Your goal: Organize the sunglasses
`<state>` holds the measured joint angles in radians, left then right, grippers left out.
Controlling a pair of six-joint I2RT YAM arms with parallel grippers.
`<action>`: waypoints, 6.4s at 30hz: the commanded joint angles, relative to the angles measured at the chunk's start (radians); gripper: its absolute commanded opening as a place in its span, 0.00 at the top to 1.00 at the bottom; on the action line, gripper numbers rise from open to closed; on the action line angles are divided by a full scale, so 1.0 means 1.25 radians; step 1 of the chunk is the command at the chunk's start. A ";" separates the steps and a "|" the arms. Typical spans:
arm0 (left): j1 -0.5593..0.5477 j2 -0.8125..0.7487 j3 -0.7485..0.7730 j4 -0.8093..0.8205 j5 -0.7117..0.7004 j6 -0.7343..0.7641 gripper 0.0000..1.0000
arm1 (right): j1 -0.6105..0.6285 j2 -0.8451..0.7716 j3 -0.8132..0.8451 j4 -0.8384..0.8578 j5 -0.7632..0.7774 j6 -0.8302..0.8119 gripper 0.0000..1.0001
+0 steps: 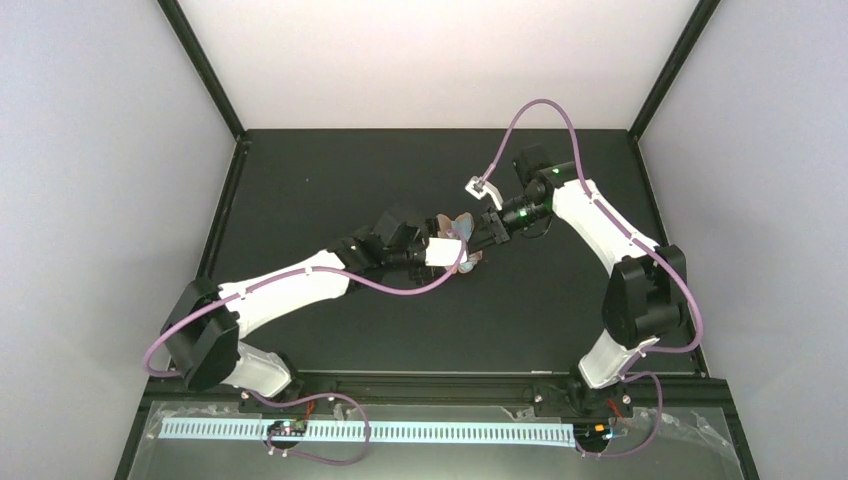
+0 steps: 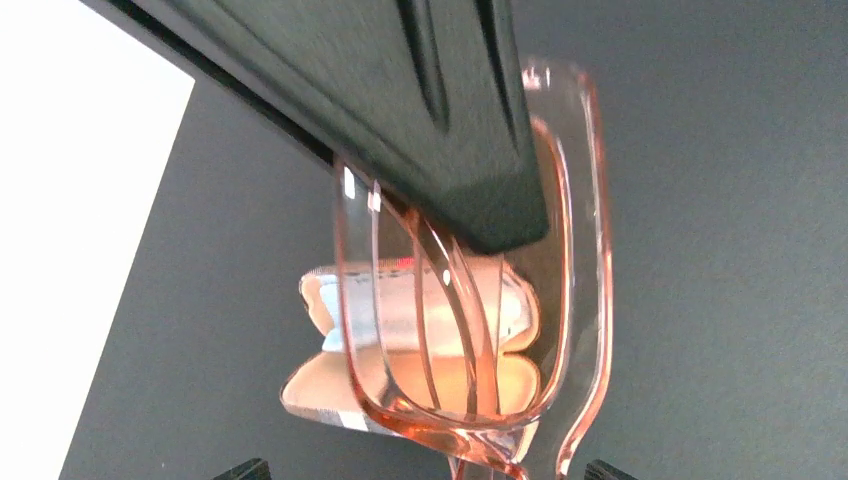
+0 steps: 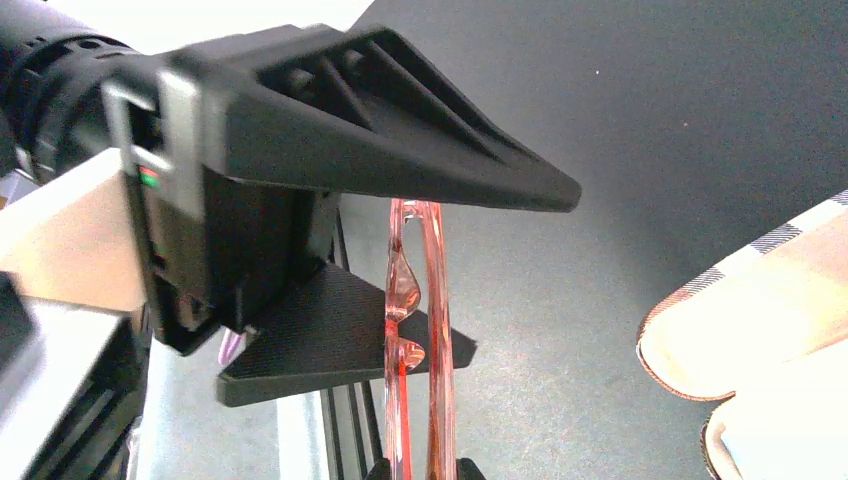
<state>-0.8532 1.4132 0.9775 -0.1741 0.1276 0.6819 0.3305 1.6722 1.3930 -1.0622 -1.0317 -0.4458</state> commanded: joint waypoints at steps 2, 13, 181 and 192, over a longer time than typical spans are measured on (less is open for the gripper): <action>-0.013 0.024 0.031 -0.032 -0.067 0.010 0.23 | 0.000 -0.001 -0.001 -0.003 -0.024 0.008 0.91; -0.017 0.009 0.030 -0.050 -0.065 0.010 0.47 | 0.000 0.005 -0.007 0.013 -0.016 0.017 0.89; 0.067 0.363 0.260 -0.369 0.290 0.257 0.69 | -0.031 0.137 -0.051 0.120 0.235 -0.037 0.51; 0.069 0.370 0.254 -0.336 0.283 0.243 0.67 | -0.032 0.137 -0.063 0.127 0.231 -0.034 0.51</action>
<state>-0.7731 1.8633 1.2613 -0.6273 0.4519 0.9886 0.2962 1.8679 1.3258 -0.9195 -0.7368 -0.4919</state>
